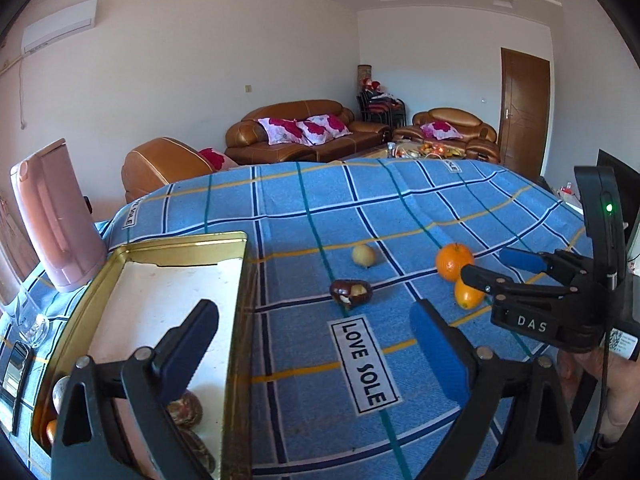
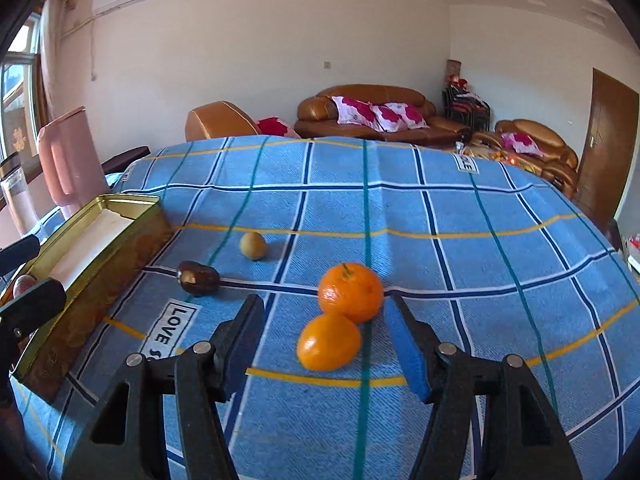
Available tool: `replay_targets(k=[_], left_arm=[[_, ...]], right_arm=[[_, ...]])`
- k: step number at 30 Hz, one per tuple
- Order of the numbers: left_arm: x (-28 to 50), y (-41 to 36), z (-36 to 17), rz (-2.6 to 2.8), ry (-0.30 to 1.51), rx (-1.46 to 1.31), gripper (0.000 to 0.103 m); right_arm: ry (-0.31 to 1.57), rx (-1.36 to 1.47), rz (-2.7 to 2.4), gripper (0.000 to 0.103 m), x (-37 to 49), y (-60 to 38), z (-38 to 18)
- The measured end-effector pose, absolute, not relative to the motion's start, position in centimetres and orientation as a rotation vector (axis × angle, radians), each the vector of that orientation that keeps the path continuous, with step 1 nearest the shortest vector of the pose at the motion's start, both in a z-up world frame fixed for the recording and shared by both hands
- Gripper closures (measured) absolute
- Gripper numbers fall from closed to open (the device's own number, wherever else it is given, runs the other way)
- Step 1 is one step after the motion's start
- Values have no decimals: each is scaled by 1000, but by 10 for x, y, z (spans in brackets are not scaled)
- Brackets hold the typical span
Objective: Organize fruits
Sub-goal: 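Move both open tools back over the remaining fruits on the bedspread, then grasp an orange with the right tool while the left tool grasps a brown dried fruit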
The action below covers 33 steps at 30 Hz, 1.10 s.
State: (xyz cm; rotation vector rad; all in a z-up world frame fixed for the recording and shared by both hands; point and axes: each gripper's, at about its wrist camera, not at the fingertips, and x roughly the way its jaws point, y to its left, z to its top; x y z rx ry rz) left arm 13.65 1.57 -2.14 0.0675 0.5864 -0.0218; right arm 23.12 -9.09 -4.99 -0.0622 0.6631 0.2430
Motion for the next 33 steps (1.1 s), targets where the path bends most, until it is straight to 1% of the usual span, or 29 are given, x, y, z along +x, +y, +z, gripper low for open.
replay_targets(k=[6, 8, 10, 12, 17, 23, 26, 28, 30, 33], left_arm=[[153, 7, -28, -4, 614, 82, 4], [157, 7, -29, 7, 617, 84, 4], [159, 8, -30, 13, 620, 85, 4], [162, 9, -31, 17, 626, 85, 4], [167, 12, -32, 25, 631, 85, 4], [183, 7, -38, 25, 662, 84, 5], [195, 1, -44, 18, 694, 81, 8], [204, -3, -47, 10, 716, 79, 14], [213, -6, -51, 8, 734, 74, 15], [227, -9, -59, -11, 779, 70, 30]], right_arm=[[744, -4, 292, 40, 243, -101, -60], [779, -12, 303, 44, 247, -98, -64], [834, -10, 319, 54, 253, -93, -72], [874, 14, 325, 62, 259, -97, -78], [861, 16, 341, 62, 255, -96, -77], [737, 1, 308, 62, 238, -99, -60], [702, -45, 269, 62, 238, -97, -54], [694, -21, 262, 62, 244, -103, -49], [684, -19, 246, 62, 248, -105, -48], [699, -9, 249, 62, 252, -106, -56]])
